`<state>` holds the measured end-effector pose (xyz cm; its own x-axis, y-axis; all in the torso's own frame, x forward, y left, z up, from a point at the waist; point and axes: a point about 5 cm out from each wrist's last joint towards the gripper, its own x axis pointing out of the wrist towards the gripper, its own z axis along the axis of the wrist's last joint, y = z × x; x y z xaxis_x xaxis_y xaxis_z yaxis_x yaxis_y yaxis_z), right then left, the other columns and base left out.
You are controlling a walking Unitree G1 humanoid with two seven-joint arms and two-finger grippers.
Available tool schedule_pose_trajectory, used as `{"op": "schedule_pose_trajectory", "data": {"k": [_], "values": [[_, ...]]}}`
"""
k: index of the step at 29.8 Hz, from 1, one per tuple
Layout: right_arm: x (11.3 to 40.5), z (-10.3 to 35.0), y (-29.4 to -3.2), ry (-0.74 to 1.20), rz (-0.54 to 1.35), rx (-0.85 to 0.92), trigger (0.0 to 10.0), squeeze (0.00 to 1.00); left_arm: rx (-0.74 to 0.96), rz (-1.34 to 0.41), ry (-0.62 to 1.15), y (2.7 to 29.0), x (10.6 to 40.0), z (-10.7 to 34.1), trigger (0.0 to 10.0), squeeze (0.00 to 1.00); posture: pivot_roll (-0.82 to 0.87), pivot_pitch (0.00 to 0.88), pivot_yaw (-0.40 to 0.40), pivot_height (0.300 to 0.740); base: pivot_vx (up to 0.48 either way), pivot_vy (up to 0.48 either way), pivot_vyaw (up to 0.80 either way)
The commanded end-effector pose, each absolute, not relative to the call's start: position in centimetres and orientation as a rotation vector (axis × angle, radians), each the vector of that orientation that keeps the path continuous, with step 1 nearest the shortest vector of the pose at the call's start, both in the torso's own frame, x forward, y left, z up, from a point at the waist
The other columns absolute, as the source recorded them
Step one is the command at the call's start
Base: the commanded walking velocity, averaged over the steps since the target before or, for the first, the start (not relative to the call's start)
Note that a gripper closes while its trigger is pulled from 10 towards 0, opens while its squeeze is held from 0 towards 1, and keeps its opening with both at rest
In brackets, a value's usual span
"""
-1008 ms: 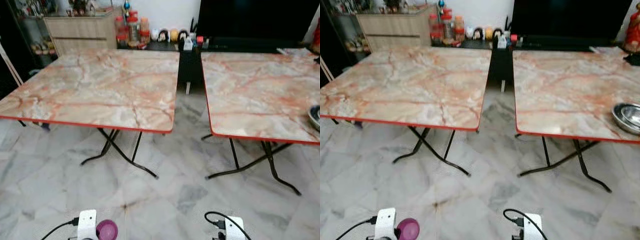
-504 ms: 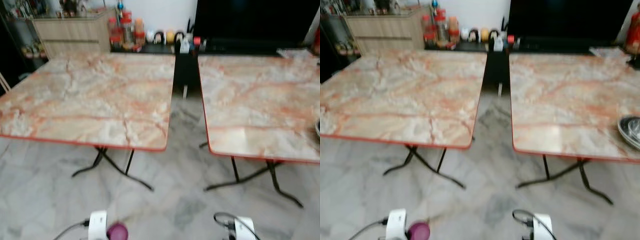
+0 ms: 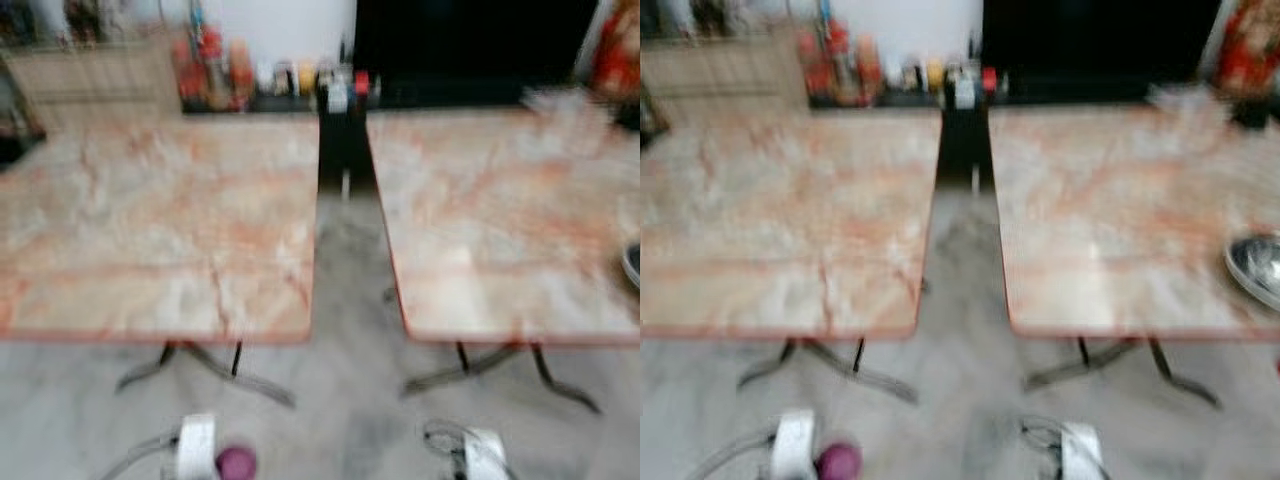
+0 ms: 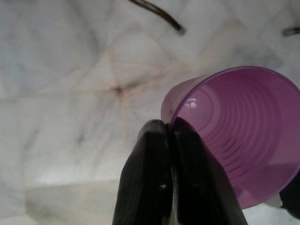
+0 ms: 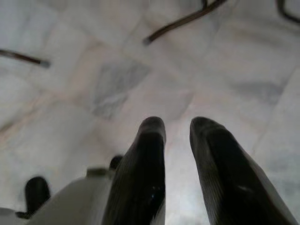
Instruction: Setting the table
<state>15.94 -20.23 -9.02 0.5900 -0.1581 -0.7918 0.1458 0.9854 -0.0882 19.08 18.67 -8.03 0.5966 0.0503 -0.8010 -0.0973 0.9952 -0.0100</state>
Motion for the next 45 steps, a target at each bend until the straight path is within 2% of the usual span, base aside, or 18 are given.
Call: {"op": "schedule_pose_trajectory", "data": {"k": [1, 7, 21, 45], "values": [[15.96, -9.15, -19.26, 0.924, -0.163, 0.008, 10.0, 0.00, -0.027, 0.106, 0.949, 19.74, 18.32, -8.26, 10.0, 0.00, -0.02, 0.000, -0.002, 0.740, 0.000, 0.000, 0.00], [16.09, -9.11, -19.26, 0.925, -0.156, 0.000, 10.0, 0.00, 0.016, 0.082, 0.960, 19.67, 18.33, -8.28, 10.0, 0.00, -0.03, 0.000, 0.003, 0.740, 0.000, 0.000, 0.00], [16.02, -9.10, -19.37, 0.918, -0.163, 0.000, 10.0, 0.00, 0.064, 0.066, 0.989, 19.89, 17.61, -8.60, 10.0, 0.00, -0.02, 0.000, 0.003, 0.740, 0.000, -0.391, 0.00], [16.11, -9.03, -19.52, 0.912, -0.191, 0.014, 10.0, 0.00, 0.042, 0.094, 0.966, 20.12, 18.08, -8.33, 10.0, 0.00, -0.03, 0.000, 0.004, 0.740, 0.000, -0.393, 0.00]]}}
